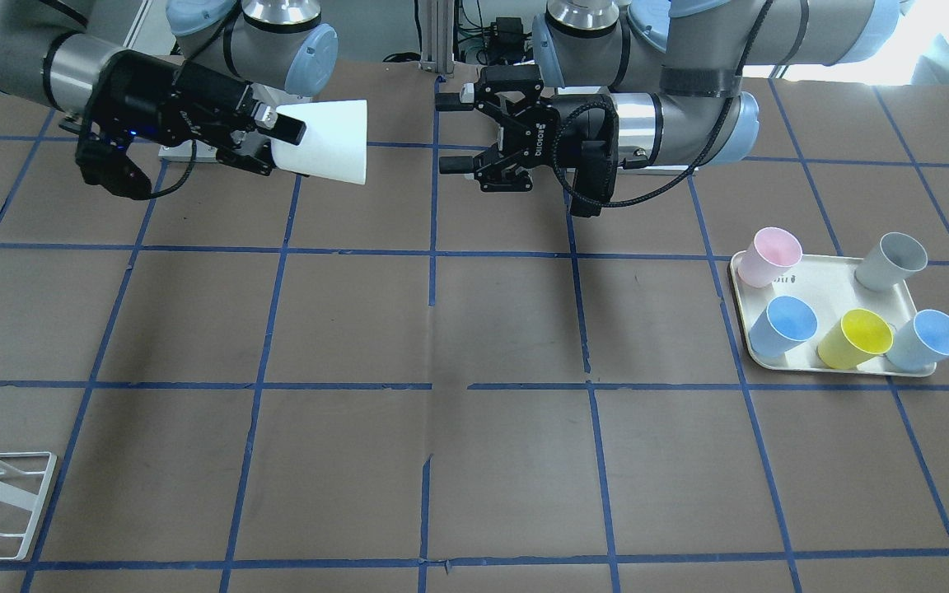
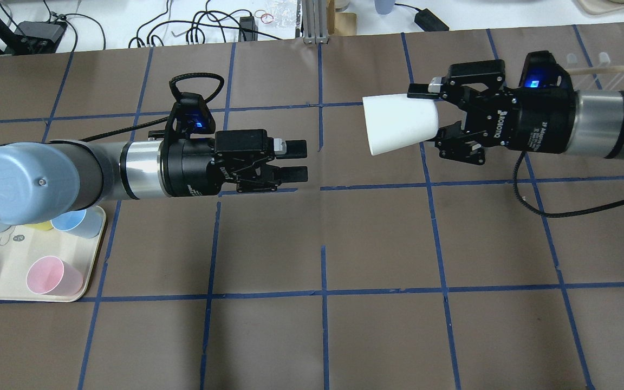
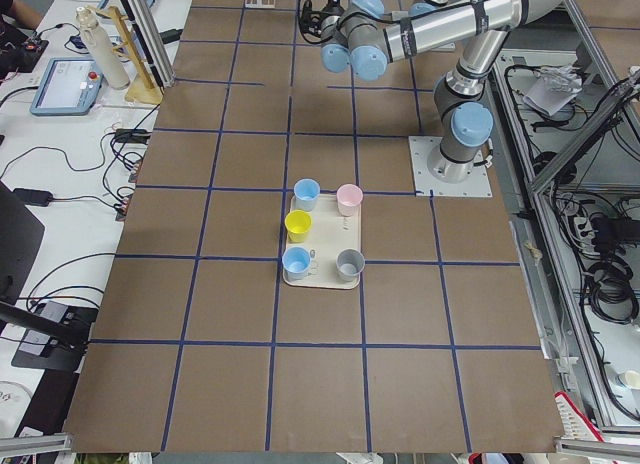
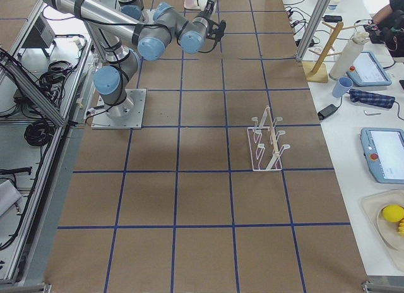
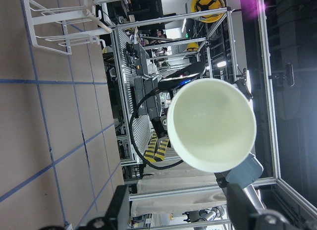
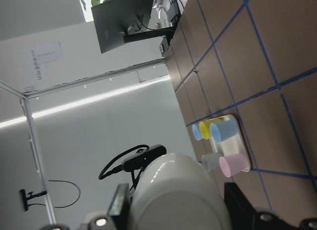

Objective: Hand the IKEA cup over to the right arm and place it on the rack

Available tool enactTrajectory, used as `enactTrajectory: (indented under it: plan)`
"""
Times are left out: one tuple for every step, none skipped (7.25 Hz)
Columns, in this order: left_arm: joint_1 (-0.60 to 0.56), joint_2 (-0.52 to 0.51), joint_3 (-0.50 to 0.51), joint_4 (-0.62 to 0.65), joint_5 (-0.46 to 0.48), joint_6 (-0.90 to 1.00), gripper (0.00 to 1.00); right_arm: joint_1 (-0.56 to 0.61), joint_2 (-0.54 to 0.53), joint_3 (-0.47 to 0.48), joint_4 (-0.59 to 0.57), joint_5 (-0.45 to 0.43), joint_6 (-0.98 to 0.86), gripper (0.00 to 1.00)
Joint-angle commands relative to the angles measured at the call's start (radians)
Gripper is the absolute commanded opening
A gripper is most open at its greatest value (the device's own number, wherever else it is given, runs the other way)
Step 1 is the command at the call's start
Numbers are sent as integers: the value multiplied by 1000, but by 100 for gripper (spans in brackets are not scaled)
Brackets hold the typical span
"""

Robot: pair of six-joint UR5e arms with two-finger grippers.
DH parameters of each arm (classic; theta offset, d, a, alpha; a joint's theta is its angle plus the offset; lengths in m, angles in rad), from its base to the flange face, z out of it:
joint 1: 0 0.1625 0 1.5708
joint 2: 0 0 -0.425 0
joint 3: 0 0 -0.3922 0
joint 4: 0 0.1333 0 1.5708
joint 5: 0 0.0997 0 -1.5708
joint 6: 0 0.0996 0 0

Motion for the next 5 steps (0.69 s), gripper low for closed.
enactTrajectory:
  plan:
    - [4,-18,8,59,9,-145,92,-54,4,-162,-19,-310,1,26]
    - [5,-41,-2,168,101,-209,100,-54,6,-217,-52,-457,-17,26]
    - [7,-62,8,265,195,-331,100,-54,12,-230,-167,-588,-19,26]
    - [10,-90,7,436,266,-492,100,-54,22,-235,-222,-665,-47,26]
    - [10,-130,7,669,420,-665,100,-54,38,-235,-281,-757,-199,26]
